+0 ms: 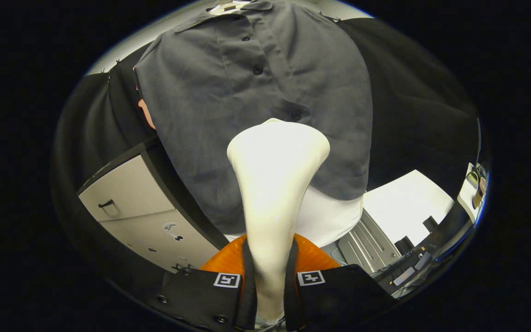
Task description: Iron the clothes twice with a garment steamer, once on the left side and once on the right side.
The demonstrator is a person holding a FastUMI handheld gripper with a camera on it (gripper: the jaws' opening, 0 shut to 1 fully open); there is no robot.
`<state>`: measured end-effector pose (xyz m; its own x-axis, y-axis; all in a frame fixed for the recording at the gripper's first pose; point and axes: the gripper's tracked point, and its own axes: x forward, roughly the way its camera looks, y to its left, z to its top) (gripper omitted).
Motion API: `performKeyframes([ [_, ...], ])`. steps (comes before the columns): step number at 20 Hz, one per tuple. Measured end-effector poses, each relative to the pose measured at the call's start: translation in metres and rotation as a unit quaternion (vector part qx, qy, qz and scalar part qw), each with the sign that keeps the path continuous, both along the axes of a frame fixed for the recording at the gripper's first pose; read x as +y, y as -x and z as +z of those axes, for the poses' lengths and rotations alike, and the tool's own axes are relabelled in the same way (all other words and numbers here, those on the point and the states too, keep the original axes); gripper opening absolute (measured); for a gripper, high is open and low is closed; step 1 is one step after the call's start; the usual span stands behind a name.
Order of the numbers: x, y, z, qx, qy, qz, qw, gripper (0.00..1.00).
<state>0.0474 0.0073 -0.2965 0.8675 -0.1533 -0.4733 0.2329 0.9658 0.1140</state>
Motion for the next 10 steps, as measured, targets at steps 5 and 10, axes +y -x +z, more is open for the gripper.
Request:
performKeyframes([
  [5, -0.011, 0.01, 0.076, -0.053, 0.008, -0.019, 0.998, 0.31],
  [10, -0.019, 0.012, 0.16, -0.097, 0.036, -0.02, 0.994, 0.31],
])
